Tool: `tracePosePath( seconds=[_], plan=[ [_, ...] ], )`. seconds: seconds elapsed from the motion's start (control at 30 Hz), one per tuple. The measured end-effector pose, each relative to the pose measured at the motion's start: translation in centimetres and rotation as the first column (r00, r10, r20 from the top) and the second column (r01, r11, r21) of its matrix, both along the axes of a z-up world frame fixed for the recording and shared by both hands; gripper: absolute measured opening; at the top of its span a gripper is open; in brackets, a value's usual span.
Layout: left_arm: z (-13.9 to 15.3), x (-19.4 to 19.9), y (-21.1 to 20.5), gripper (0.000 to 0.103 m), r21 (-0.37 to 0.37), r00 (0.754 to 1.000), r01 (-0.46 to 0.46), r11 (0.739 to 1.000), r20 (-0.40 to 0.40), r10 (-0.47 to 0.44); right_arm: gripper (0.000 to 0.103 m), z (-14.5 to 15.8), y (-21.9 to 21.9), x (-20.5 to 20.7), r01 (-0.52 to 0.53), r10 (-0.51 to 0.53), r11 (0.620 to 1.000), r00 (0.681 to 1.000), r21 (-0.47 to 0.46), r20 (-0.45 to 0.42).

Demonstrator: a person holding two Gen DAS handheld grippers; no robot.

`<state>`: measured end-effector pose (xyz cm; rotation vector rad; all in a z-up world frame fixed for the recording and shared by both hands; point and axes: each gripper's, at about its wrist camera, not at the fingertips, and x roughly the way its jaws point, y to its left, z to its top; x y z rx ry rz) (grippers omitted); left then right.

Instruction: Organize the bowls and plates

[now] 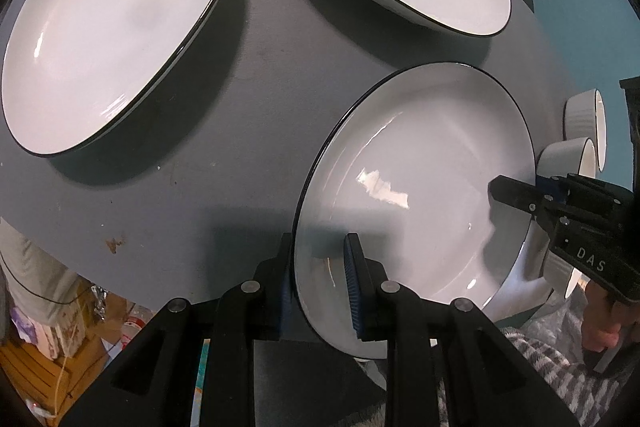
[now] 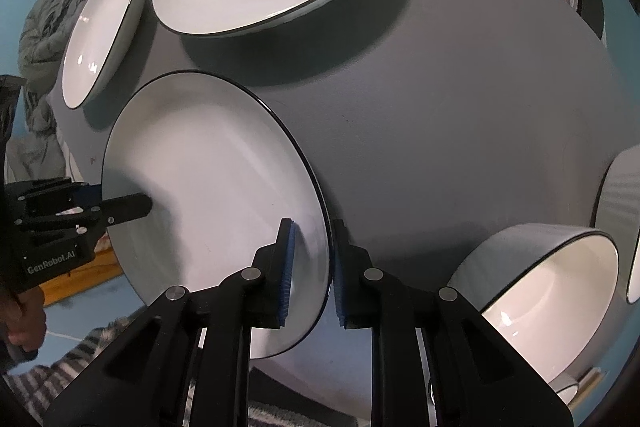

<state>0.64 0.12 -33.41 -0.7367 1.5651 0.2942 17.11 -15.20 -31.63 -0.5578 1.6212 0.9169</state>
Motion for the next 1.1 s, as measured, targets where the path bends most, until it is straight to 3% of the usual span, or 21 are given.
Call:
tracePosePath(
  seconds=[0.3,1.1],
  plan=[
    [1.2,1.4,0.8,0.023,-0.008,1.000,0.022,1.000,0.005,-0.022,0.017,0.2,-0.6,1.5,0.072,-0.072,0.997,0.997,-0.007,-0.041],
    [6.3,6.5,3.4,0.023,0.045,0.994,0.064,0.997,0.090,-0.068,0.016,5.1,-0.8,5.6,0.117,-0.117,0.992,0.993,0.047,0.005]
  ],
)
